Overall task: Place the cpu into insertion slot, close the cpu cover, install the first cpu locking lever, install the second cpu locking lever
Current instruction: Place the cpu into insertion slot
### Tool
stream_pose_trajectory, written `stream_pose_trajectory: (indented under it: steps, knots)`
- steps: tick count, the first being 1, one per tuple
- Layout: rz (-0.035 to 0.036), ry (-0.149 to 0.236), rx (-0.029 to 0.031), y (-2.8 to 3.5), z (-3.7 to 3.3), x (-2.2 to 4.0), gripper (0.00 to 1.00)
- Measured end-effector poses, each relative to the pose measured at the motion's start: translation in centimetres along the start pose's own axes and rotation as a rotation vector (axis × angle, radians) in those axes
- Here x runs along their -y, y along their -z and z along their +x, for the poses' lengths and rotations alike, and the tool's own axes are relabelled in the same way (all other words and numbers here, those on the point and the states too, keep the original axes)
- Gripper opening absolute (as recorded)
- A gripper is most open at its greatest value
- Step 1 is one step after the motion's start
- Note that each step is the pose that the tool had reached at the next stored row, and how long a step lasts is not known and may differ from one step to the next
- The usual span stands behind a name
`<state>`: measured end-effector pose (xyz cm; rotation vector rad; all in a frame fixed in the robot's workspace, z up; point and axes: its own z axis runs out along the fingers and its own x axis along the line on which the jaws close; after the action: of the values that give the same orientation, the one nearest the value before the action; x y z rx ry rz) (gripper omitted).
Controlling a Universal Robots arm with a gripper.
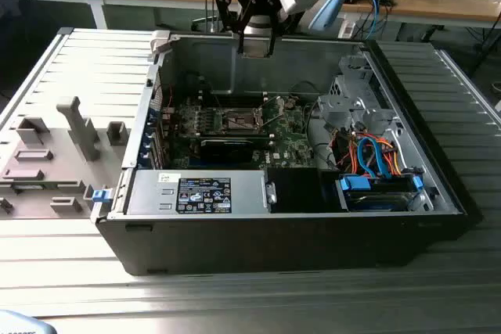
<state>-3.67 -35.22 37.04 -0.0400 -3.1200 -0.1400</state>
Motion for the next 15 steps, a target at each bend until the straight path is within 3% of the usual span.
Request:
stream_pose_trajectory:
  steps: [15]
  knots:
    - [0.0001, 0.0, 0.0, -0.4, -0.01, 0.04, 0.54]
